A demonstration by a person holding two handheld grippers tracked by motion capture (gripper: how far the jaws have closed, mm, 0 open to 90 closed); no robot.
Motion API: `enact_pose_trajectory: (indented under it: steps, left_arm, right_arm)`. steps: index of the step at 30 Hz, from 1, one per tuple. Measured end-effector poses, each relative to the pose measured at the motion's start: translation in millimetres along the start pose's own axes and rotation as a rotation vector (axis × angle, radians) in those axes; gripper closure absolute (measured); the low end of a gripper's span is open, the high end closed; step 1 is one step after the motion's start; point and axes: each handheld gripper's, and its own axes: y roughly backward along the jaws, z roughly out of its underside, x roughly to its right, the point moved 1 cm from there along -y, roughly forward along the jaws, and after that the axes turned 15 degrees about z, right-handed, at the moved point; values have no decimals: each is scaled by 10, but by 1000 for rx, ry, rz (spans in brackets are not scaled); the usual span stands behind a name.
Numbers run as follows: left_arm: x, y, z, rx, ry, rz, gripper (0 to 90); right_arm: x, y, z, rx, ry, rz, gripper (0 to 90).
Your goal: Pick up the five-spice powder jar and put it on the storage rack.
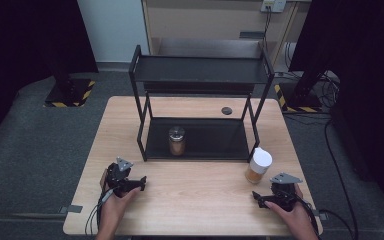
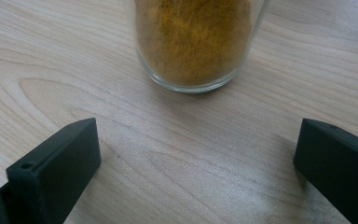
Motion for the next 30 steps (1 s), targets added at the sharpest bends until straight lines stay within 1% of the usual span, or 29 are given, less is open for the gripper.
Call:
enact_pose_trajectory:
  steps: [6,10,13,18,20,22,30]
  left_arm:
    - [-11,-27,-3,-18,-1,-1,27]
    - [-16,-43,0,-20,-6,-2,28]
    - [-19,-66,-5,-34,-7,0,26]
    - [-21,-77,0,-30,-2,3,16]
    - [-38,-80,12,-25,17,5,8]
    - [-80,-80,49,-8,40,20,0]
    - [-91,-80,102,14,29,24,0]
  right_arm:
    - [-5,2,1,-1,-2,2,14]
    - [-6,3,1,-1,-3,3,15]
    - [-6,3,1,-1,-3,3,15]
    - [-6,3,1,-1,-3,3,14]
    - [-6,3,1,-1,-3,3,14]
    - [-6,3,1,-1,-3,3,15]
    - [-6,3,0,-1,-3,3,15]
